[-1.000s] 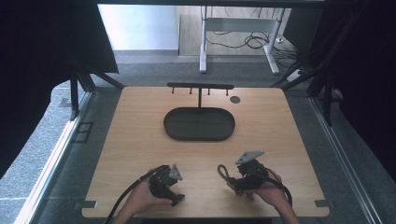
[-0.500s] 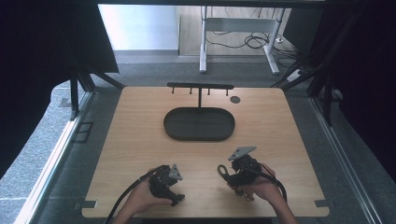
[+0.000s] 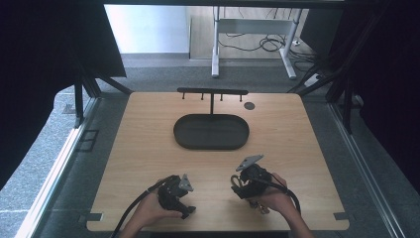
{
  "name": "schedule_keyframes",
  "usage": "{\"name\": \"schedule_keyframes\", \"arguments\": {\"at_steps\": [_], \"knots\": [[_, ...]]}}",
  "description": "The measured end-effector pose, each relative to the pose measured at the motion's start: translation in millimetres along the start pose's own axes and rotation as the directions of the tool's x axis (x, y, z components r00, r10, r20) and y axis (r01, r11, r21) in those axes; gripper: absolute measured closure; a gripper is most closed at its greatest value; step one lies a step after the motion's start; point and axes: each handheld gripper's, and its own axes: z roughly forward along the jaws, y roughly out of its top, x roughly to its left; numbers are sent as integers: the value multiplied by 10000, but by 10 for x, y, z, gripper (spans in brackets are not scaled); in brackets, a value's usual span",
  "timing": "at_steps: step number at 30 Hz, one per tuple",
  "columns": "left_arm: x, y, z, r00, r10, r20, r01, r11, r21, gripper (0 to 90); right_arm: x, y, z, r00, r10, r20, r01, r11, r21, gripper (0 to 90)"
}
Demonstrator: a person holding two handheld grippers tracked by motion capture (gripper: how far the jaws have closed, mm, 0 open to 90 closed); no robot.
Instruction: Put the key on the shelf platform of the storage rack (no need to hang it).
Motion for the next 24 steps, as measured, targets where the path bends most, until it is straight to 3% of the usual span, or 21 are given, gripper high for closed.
{"name": "schedule_keyframes", "arguments": {"at_steps": [11, 24], "knots": [[9, -4, -3, 10000, 21, -3, -21, 10000, 15, 200, 45, -124, 163, 9999, 12, 126, -30, 9900, 1408, 398], [10, -5, -5, 10000, 17, -15, -17, 10000, 21, 200, -13, -204, 240, 9996, 185, 204, -226, 9749, 2215, 514]]}}
